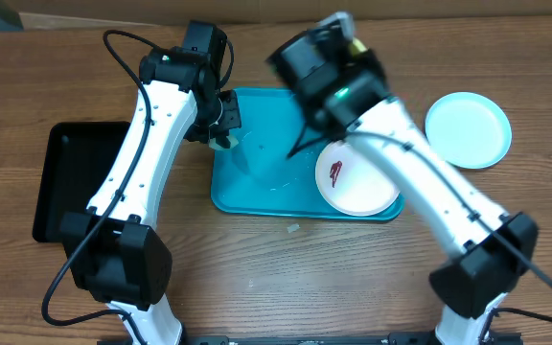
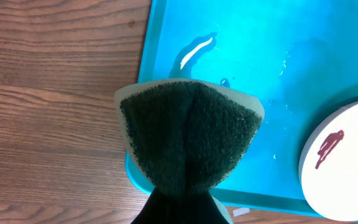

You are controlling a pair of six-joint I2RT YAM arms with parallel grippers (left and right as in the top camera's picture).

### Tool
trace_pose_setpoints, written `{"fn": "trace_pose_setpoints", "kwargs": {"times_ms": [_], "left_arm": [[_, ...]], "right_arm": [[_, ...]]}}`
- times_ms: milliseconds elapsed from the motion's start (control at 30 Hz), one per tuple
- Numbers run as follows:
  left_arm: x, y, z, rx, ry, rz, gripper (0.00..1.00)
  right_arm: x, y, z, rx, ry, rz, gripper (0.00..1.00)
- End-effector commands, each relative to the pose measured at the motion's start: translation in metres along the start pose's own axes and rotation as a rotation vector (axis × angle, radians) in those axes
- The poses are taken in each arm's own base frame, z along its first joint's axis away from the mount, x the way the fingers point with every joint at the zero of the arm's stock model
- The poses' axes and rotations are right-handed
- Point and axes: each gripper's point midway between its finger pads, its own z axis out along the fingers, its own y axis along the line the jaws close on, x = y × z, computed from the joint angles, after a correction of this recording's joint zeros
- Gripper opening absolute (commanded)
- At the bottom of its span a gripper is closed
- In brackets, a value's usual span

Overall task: Clean dirty plates on tray and stack at the side
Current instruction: 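Lift the yellow plate with the right gripper and carry it right, then set the yellow plate on the light-blue plate and release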

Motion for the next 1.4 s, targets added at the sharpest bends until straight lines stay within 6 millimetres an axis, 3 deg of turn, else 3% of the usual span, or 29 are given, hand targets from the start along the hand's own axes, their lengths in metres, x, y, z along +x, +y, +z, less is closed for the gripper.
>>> {"fn": "trace_pose_setpoints", "kwargs": {"times_ms": [0,100,200,367,500,600,800,1000,1167,1233,1333,1367], "left_arm": [[0.002,-0.003,0.003,0.005,0.011,0.029,0.04],[0.003,-0.003,0.003,0.004,0.012,0.029,0.04],[0.003,-0.003,0.003,0.004,0.012,0.029,0.04],[0.003,-0.003,0.003,0.005,0.012,0.029,0.04],[0.003,-0.003,0.003,0.005,0.012,0.029,0.04],[0.002,-0.003,0.003,0.006,0.01,0.029,0.04],[0.001,-0.004,0.003,0.007,0.007,0.029,0.04],[0.001,-0.004,0.003,0.008,0.006,0.029,0.04],[0.0,-0.005,0.003,0.01,0.0,0.029,0.04],[0.0,-0.005,0.003,0.01,0.0,0.03,0.04],[0.0,-0.005,0.003,0.01,0.0,0.029,0.04],[0.0,-0.004,0.003,0.01,0.0,0.029,0.04]], "right_arm": [[0.018,-0.007,0.038,-0.303,0.194,0.345,0.04],[0.036,-0.018,0.067,-0.565,0.35,0.525,0.04],[0.055,-0.055,0.096,-0.707,0.445,0.717,0.04],[0.128,-0.131,0.149,-0.588,0.584,0.94,0.04],[0.183,-0.158,0.176,-0.508,0.663,1.054,0.04],[0.21,-0.158,0.193,-0.487,0.684,1.097,0.04],[0.238,-0.142,0.213,-0.432,0.712,1.139,0.04],[0.244,-0.138,0.216,-0.42,0.723,1.136,0.04],[0.247,-0.134,0.212,-0.424,0.747,1.13,0.11],[0.247,-0.132,0.211,-0.428,0.755,1.124,0.2],[0.246,-0.126,0.207,-0.439,0.771,1.113,0.54],[0.246,-0.123,0.206,-0.447,0.778,1.109,0.59]]}}
